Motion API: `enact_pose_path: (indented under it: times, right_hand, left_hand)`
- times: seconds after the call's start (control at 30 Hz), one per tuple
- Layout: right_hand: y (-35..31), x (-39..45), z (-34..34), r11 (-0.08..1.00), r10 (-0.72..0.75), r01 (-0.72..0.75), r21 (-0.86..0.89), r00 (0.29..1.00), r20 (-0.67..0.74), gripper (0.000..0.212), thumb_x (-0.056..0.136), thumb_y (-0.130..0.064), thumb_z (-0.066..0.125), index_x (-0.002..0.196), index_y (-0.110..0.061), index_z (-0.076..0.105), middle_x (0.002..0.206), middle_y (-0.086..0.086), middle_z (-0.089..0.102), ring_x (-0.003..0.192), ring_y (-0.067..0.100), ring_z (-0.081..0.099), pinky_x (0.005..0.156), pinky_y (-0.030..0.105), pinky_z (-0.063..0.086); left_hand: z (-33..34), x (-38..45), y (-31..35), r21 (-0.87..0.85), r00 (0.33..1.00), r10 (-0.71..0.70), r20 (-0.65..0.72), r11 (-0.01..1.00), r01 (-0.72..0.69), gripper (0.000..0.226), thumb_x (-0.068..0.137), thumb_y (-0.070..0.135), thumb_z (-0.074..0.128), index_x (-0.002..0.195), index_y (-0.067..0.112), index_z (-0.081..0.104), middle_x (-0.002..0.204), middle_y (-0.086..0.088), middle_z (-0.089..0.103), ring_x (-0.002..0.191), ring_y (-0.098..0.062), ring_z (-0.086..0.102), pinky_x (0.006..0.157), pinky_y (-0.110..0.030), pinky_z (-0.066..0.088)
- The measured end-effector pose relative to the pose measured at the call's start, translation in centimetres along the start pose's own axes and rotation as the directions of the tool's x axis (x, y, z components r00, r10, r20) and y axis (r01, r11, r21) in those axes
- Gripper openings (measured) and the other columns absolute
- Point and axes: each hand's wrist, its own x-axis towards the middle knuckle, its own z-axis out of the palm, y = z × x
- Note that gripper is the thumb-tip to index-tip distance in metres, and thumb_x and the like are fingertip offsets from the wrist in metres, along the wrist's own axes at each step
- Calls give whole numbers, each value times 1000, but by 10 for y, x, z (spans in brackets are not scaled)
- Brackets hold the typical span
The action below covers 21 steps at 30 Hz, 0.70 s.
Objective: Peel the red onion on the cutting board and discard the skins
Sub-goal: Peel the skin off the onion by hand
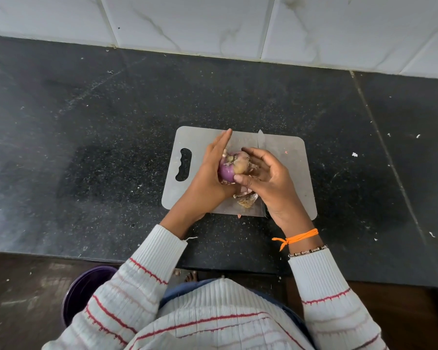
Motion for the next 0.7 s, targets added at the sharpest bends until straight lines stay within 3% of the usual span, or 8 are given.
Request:
enact_pose_path:
  times: [0.1, 0.2, 0.27, 0.37, 0.47, 0.57, 0.7]
  right_hand:
    - [3, -1, 1, 1000, -21, 21, -14, 1000, 17, 59, 64, -12, 80, 116, -24, 57, 121, 7, 62, 112, 18, 61, 92, 34, 52]
    - [3, -3, -1, 1000, -7, 7, 5, 1000, 12, 60, 64, -8, 78, 118, -21, 55, 119, 10, 63, 108, 18, 63, 89, 32, 53]
    - [2, -4, -3, 1000, 1, -1, 30, 1000, -15, 58, 63, -6, 75, 116, -18, 54, 114, 10, 64, 102, 14, 65, 83, 26, 53]
    - [2, -5, -6, 999, -1, 3, 50, 999, -34, 49, 65, -6, 71, 110, -19, 57, 109, 5, 65, 99, 7, 64, 79, 19, 51]
    - [3, -6, -10, 996, 4, 0, 87, 999, -39, 41, 67, -11, 73, 104, -22, 62, 102, -2, 69, 99, 9, 65, 77, 19, 52]
    - [4, -8, -12, 993, 31, -30, 110, 999, -16, 42, 64, -26, 77, 104, -23, 64, 103, -1, 70, 104, 16, 64, 84, 30, 54]
    - [8, -10, -10, 998, 49, -49, 34, 999, -10, 45, 70, -25, 79, 111, -23, 62, 115, 7, 66, 110, 19, 62, 95, 42, 50]
  left_hand:
    - [-2, -2, 0, -60, 997, -49, 57, 997, 53, 106, 66, 0, 70, 145, 38, 11, 149, 3, 23, 136, -22, 33, 105, -47, 40]
    - [-3, -3, 1, -97, 987, -97, 125, 989, 110, 97, 73, -15, 61, 147, 25, 13, 140, 13, 37, 125, -1, 45, 104, -29, 41]
    - [-5, -4, 2, -129, 982, -121, 148, 982, 141, 85, 75, -24, 52, 145, 12, 22, 138, 8, 43, 118, 0, 50, 101, -21, 42]
    - [-7, -4, 3, -78, 992, -120, 31, 989, 123, 62, 79, -20, 51, 135, 4, 42, 126, -6, 57, 112, -12, 57, 95, -22, 48]
    - [-8, -3, 3, -60, 984, -101, -146, 994, 93, 39, 79, -6, 64, 116, 6, 61, 97, -6, 70, 84, -5, 63, 86, -26, 54]
    - [-8, -3, 4, -122, 972, -98, -212, 990, 74, 30, 77, -3, 66, 107, 5, 65, 88, -6, 70, 77, -4, 66, 80, -23, 55]
    - [-6, -2, 8, -190, 961, -91, -262, 981, 41, 20, 83, -5, 59, 101, 0, 66, 74, -2, 68, 63, -1, 61, 64, -15, 53]
